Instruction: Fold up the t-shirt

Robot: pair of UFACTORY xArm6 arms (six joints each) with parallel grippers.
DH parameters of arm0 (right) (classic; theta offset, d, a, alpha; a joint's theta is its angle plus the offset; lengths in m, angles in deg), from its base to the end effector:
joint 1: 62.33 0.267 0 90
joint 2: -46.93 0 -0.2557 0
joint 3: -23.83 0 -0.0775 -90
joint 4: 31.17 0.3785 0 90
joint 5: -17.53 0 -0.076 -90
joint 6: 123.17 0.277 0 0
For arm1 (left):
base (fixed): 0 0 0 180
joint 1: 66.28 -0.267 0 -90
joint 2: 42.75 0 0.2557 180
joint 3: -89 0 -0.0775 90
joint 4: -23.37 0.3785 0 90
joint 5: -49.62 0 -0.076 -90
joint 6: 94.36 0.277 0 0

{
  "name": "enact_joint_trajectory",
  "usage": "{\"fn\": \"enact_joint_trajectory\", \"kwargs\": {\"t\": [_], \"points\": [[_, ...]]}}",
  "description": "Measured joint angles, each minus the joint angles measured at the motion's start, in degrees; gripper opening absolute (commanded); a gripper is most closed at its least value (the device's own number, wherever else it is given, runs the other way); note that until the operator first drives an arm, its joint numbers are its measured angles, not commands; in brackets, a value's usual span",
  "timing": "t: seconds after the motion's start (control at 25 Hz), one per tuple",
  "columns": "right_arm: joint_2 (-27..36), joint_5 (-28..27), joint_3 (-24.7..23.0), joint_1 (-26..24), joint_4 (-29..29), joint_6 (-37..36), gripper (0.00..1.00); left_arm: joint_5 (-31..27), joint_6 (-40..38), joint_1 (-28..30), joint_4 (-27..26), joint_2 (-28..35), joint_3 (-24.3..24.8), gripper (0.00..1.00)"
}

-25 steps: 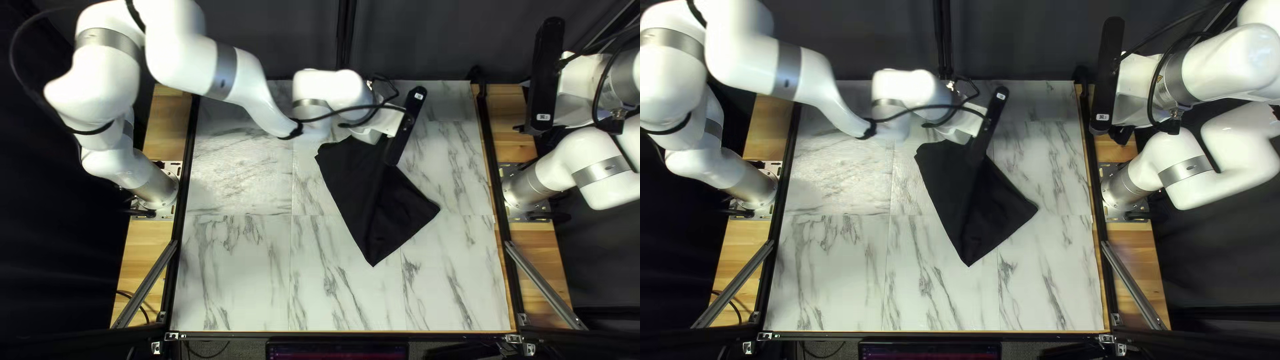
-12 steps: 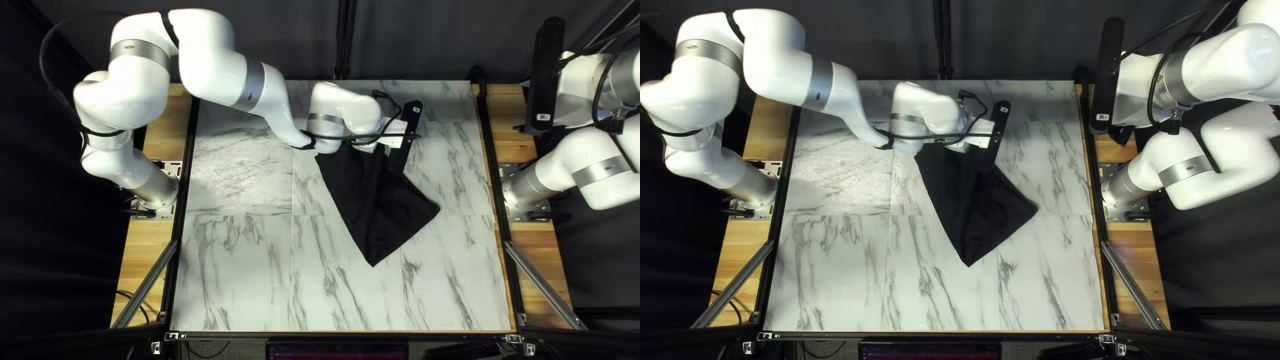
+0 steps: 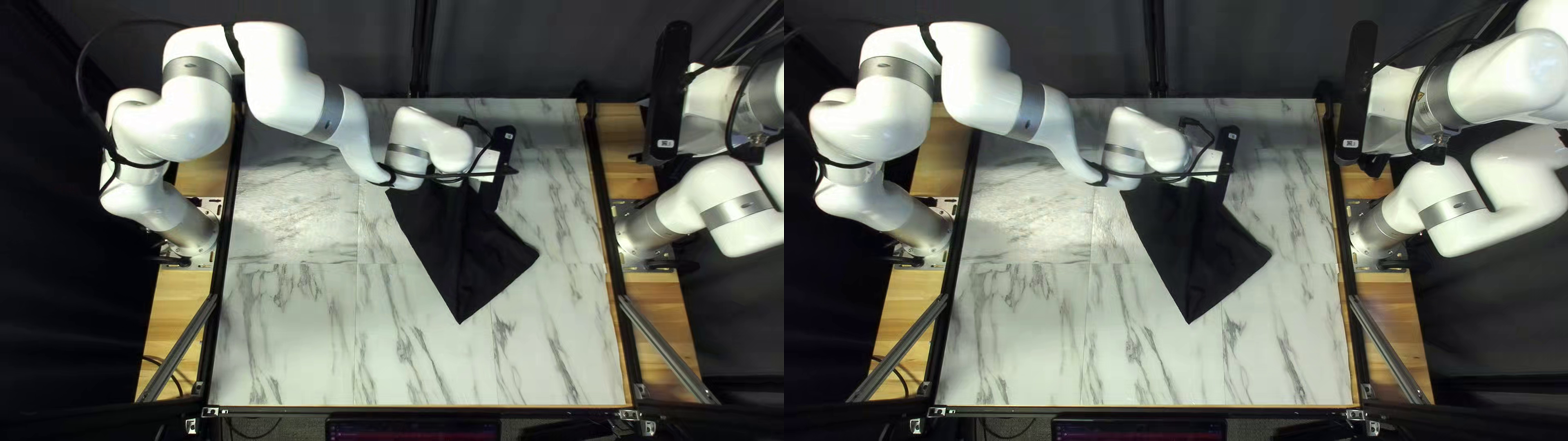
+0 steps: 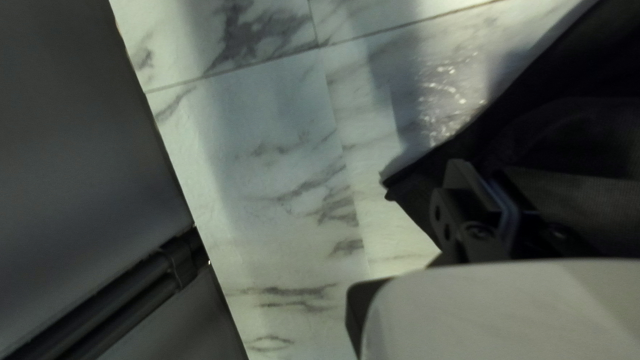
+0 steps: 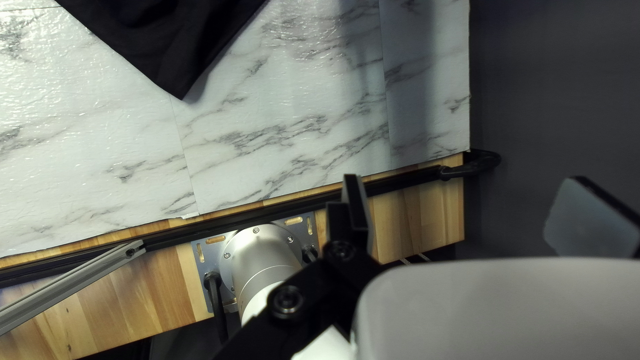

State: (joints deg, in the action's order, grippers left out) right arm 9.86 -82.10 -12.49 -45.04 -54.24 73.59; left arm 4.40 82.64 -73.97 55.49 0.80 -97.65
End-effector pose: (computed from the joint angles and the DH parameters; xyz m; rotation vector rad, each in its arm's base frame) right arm 0.2616 -0.0359 0.3598 2.7812 -0.1162 0.3243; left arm 0.6236 0.1610 0.0079 -2.7115 0.2672 -0.0929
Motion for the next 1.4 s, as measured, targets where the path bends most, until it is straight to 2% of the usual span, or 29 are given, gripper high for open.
{"fn": "enact_joint_trajectory", "kwargs": {"t": [0.2,0.4,0.52,0.68,0.88,1.12,1.24,1.4], "points": [[0.0,0.0,0.0,0.0,0.0,0.0,1.0,-1.93,0.93,1.11,-1.13,1.9,0.08,1.0],[0.0,0.0,0.0,0.0,0.0,0.0,1.0,-2.46,1.48,1.2,-0.88,7.27,2.95,1.0],[0.0,0.0,0.0,0.0,0.0,0.0,1.0,-2.54,1.43,1.4,-0.41,13.53,7.11,1.0],[0.0,0.0,0.0,0.0,0.0,0.0,1.0,-4.12,2.62,1.95,-1.38,25.37,14.0,1.0],[0.0,0.0,0.0,0.0,0.0,0.0,1.0,-11.77,8.01,3.25,-7.06,40.25,19.15,1.0],[0.0,0.0,0.0,0.0,0.0,0.0,1.0,-25.47,15.01,4.15,-14.19,53.99,18.71,1.0],[0.0,0.0,0.0,0.0,0.0,0.0,1.0,-30.2,15.01,6.1,-15.64,59.57,18.35,1.0],[0.0,0.0,0.0,0.0,0.0,0.0,1.0,-35.02,10.97,11.71,-14.85,65.47,18.28,1.0]]}}
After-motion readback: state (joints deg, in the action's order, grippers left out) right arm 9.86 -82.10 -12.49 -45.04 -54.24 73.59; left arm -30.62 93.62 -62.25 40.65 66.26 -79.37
